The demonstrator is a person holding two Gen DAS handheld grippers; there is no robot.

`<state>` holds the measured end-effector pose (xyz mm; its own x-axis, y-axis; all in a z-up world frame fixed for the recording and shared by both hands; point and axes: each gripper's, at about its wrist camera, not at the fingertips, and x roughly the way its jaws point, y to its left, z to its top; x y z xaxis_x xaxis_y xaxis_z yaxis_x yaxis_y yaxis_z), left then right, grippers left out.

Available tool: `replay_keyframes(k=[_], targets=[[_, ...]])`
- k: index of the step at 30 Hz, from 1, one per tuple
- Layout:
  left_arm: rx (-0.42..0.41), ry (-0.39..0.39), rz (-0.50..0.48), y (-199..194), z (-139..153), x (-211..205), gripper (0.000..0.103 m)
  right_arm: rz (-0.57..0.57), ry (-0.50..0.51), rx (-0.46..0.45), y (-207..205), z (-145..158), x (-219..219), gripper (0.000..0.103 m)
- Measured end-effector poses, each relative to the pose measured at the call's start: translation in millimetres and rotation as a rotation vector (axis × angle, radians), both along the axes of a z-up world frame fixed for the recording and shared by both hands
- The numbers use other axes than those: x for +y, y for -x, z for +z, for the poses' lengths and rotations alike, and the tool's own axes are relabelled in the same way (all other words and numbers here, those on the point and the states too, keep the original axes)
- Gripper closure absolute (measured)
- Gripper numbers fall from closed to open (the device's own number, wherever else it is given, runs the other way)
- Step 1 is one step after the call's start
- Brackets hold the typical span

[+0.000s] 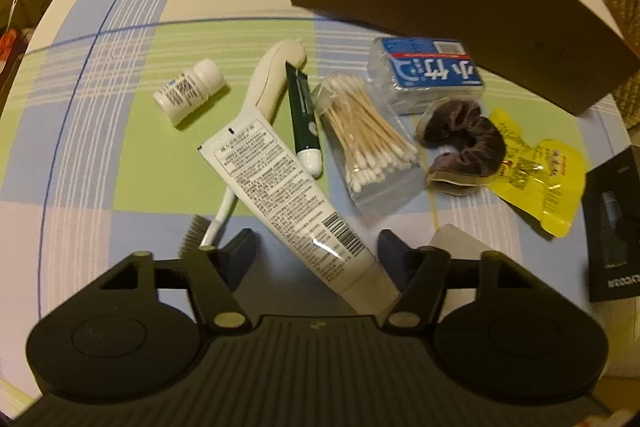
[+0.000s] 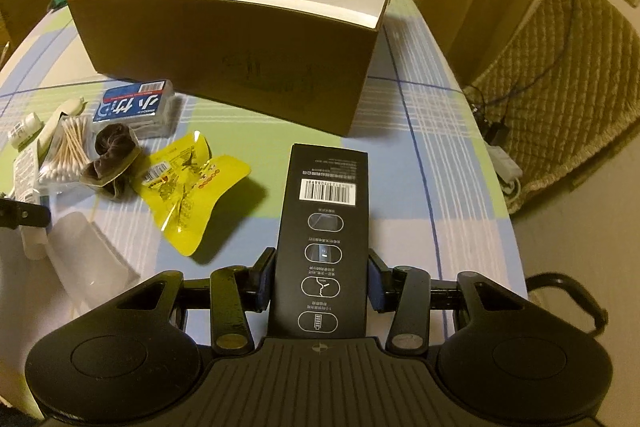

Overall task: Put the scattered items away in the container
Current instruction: 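Grasp the black product box with the right gripper while the left gripper grasps the white cream tube, then carry the white tube with the left gripper while the right gripper carries the black box over the brown box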

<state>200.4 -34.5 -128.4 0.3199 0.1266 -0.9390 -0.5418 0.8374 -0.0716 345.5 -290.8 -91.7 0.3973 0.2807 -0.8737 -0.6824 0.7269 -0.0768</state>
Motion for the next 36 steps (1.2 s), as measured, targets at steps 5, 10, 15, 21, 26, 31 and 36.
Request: replay_keyframes(k=[5,10,15,21,26,31,36], targets=[[-0.017,-0.038,0.006,4.1,0.3,-1.0,0.060,0.047,-0.022,0.032,-11.2,-2.2,-5.1,0.061],[-0.012,-0.046,-0.020,24.5,3.4,4.4,0.076,0.084,-0.032,0.062,-19.1,-5.4,-8.5,0.061],[0.016,-0.075,-0.026,27.9,2.6,6.6,0.075,0.113,-0.043,0.076,-25.6,-8.8,-9.2,0.061],[0.030,-0.107,-0.028,9.9,-1.1,8.0,0.073,0.118,-0.051,0.084,-31.1,-11.2,-6.8,0.061],[0.040,-0.131,-0.076,8.5,-1.2,4.5,0.074,0.092,-0.044,0.068,-26.6,-11.8,-6.5,0.062],[0.041,-0.120,-0.127,12.5,0.2,3.1,0.075,0.046,-0.052,0.051,-17.1,-7.5,-12.0,0.062],[0.003,-0.097,-0.190,16.8,14.7,0.9,0.075,-0.022,-0.065,0.031,-6.4,5.2,-17.0,0.062]])
